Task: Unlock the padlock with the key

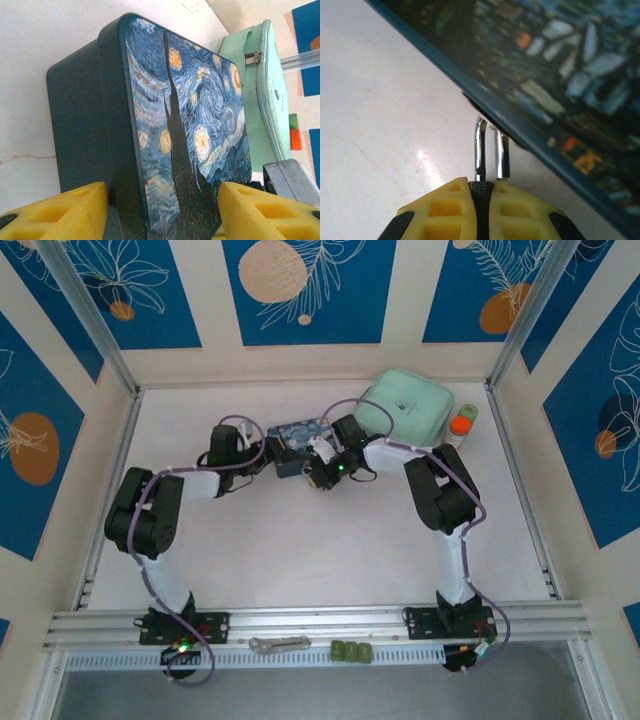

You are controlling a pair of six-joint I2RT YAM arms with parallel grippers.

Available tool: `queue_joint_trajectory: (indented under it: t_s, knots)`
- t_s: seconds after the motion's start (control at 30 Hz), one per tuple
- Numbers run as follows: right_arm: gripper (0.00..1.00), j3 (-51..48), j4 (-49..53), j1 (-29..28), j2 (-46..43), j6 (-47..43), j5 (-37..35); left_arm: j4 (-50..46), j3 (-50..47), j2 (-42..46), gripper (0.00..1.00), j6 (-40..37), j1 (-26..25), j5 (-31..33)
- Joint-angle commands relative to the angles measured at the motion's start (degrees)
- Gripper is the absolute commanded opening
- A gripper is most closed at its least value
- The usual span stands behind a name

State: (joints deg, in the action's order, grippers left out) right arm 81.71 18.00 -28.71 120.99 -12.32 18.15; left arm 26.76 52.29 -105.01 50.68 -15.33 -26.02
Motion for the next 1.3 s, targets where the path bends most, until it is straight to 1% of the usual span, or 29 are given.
queue_joint_trajectory:
  t_s: [0.0, 0.1, 0.27, 0.4, 0.5, 0.67, 0.87, 1.0, 1.07, 1.2, 1.27]
  knots:
    - [0.0, 2.96, 5.38, -0.33, 2.0, -4.55, 4.59, -1.41, 2.4, -1.82, 0.57, -1.19, -0.59, -3.49]
    - [0.0, 2.23, 4.44, -2.32, 1.62, -5.24, 2.35, -1.36, 3.21, -2.75, 0.53, -1.19, -0.75, -4.1]
    - [0.0, 5.57, 5.86, -3.61, 3.41, -1.28, 2.7, -2.56, 4.56, -3.88, 0.46, -2.22, -1.03, -5.3]
    - [0.0, 7.33, 7.23, -5.31, 3.64, 0.2, 3.69, -4.14, 4.47, -3.46, 0.45, -3.57, -1.04, -5.73]
    - [0.0, 9.26, 10.47, -6.93, 4.18, -1.14, 3.12, -6.2, 4.57, -2.84, 0.45, -5.54, -1.02, -5.71]
    - [0.0, 14.69, 16.43, -8.48, 7.42, -4.0, -2.1, -6.89, 5.98, -4.19, 0.46, -6.2, -1.02, -7.61]
    - [0.0, 20.47, 23.16, -10.65, 8.39, -10.96, -10.27, -8.5, 8.14, -5.29, 0.46, -7.14, -1.04, -9.4]
    - [0.0, 26.3, 29.97, -9.52, 11.96, -13.26, -12.94, -11.81, 9.64, -5.53, 0.45, -9.07, -1.06, -9.49]
    - [0.0, 28.16, 31.36, -8.63, 13.38, -12.56, -12.24, -12.83, 9.93, -5.61, 0.45, -9.6, -1.03, -9.43]
    - [0.0, 33.75, 35.91, -6.86, 17.31, -10.46, -7.11, -14.02, 10.2, -5.99, 0.44, -9.98, -1.08, -9.27]
    - [0.0, 36.02, 36.89, -6.23, 19.01, -8.93, -6.35, -14.02, 10.35, -6.32, 0.44, -9.98, -1.13, -9.61]
